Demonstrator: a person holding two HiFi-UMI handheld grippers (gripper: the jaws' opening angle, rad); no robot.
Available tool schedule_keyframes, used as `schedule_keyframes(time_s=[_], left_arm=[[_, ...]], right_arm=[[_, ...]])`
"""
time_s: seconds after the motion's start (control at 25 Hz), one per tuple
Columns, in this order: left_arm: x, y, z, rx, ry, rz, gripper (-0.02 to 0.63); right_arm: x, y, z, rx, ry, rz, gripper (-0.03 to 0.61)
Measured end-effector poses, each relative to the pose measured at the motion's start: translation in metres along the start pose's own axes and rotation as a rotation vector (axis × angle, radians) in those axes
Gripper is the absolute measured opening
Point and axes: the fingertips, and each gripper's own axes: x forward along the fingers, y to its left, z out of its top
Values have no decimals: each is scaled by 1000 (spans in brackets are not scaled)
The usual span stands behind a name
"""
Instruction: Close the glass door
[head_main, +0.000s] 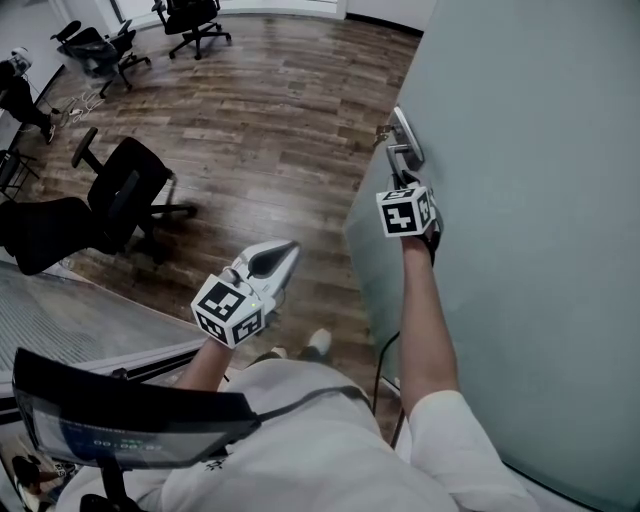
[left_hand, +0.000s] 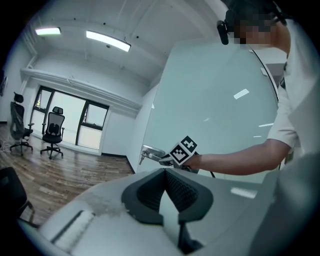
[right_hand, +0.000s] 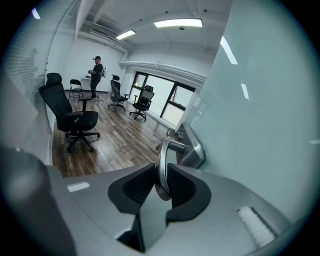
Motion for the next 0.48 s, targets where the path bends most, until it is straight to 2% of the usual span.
schedule_keyframes(time_s=[0.28,0.48], left_arm=[[-46,10,14,4,-28,-22,6],[-69,13,7,-3,-28,-29,6]], right_arm=[[-21,47,19,-5,0,29,87],[-29,76,25,-23,-4,62,89]])
